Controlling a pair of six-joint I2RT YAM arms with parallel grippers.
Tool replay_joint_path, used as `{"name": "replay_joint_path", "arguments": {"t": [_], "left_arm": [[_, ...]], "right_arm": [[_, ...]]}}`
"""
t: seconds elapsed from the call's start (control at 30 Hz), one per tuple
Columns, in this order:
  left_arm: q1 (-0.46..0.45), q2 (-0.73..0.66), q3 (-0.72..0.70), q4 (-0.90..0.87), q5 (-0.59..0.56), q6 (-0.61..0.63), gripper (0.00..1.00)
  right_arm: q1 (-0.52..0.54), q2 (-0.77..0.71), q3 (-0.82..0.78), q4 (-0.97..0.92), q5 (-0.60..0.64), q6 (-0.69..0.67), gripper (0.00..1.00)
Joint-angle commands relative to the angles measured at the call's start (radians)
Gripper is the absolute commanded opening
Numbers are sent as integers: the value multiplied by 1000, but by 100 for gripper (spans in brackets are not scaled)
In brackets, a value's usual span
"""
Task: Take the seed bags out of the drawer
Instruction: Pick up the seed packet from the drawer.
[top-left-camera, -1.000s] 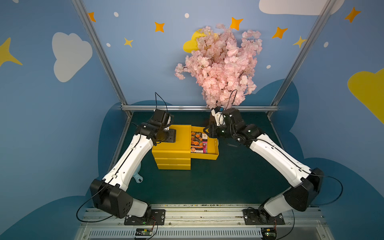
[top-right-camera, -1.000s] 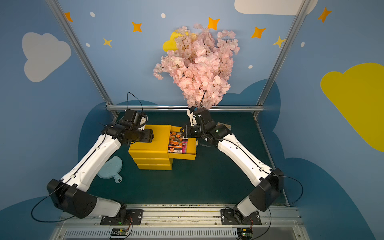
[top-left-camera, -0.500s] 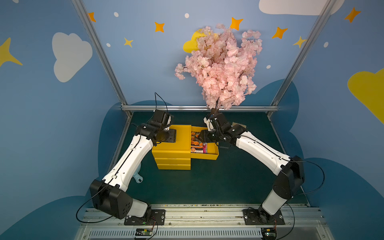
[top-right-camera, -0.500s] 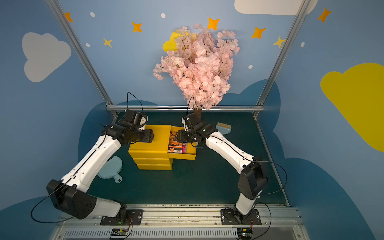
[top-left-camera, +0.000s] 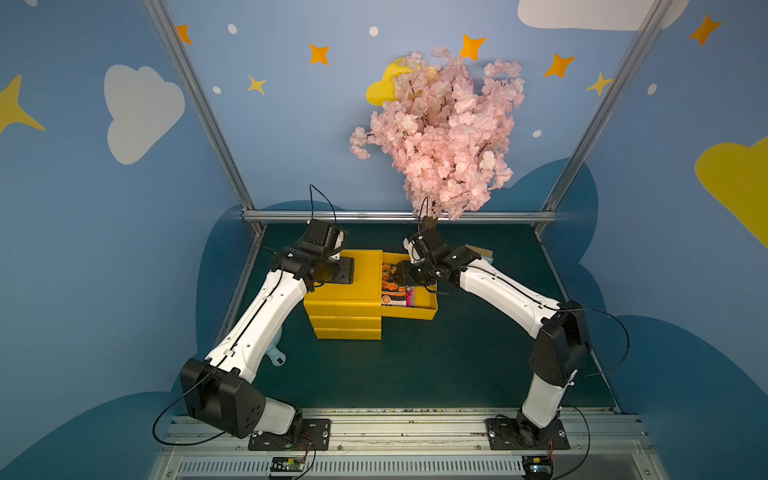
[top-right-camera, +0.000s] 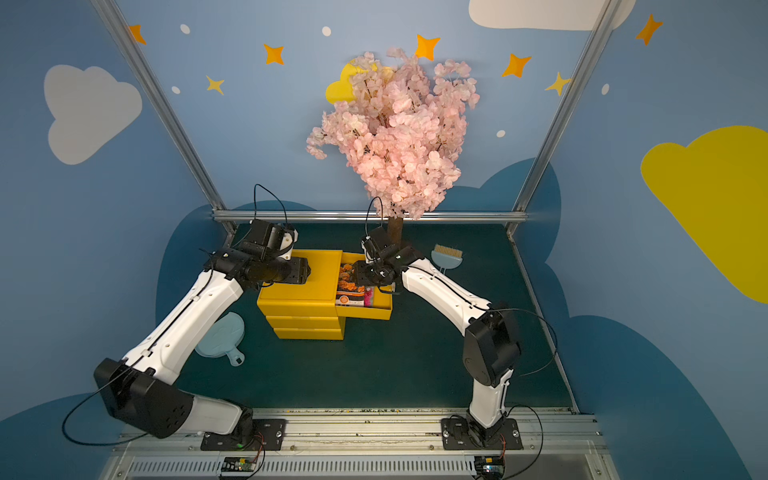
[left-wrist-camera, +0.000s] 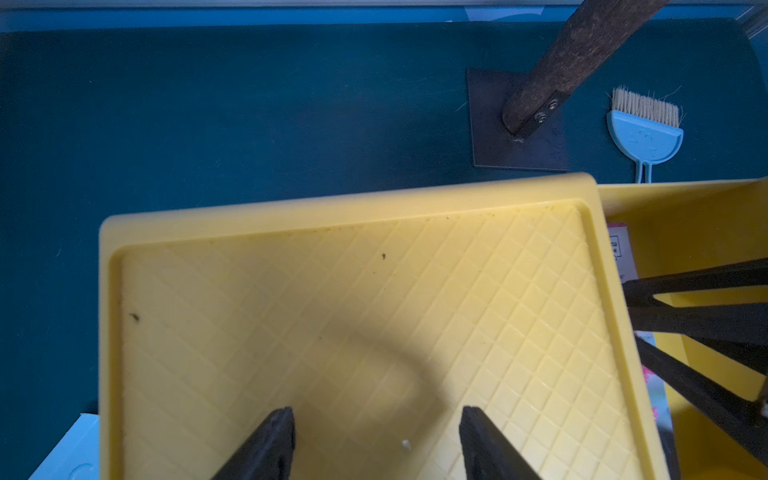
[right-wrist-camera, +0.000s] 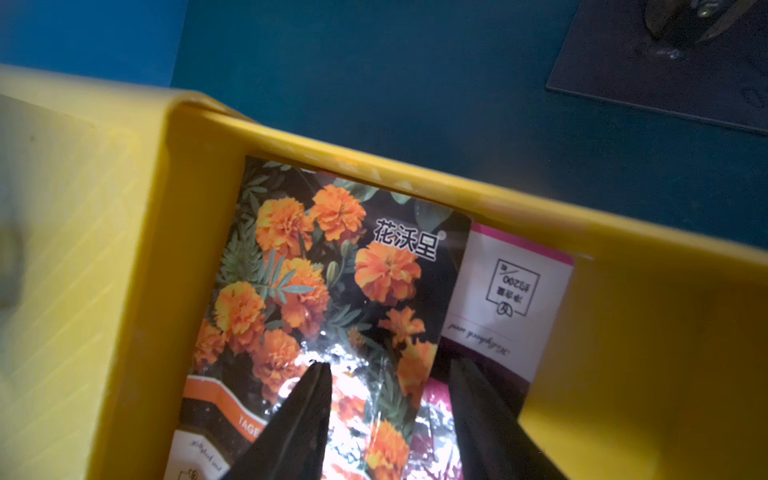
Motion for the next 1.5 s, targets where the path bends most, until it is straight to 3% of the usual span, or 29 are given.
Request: {"name": "replay_joint_path", "arguments": {"t": [0.0,0.43,0.7,1.47], "left_arm": [[2,31,-51,-102,40,1,68],[2,24,-65,-98,43,3,67],[3,13,-80,-88,44,-7,67],[6,-7,-91,-84,43,-13,67]], "right_arm": [[-2,21,32,-22,-29,27,47],[-39,28,-13,46,-151,119,24],[-46,7,-20,76,-175,133,0],[-50,-99,64,-30,-96,27,0]]}}
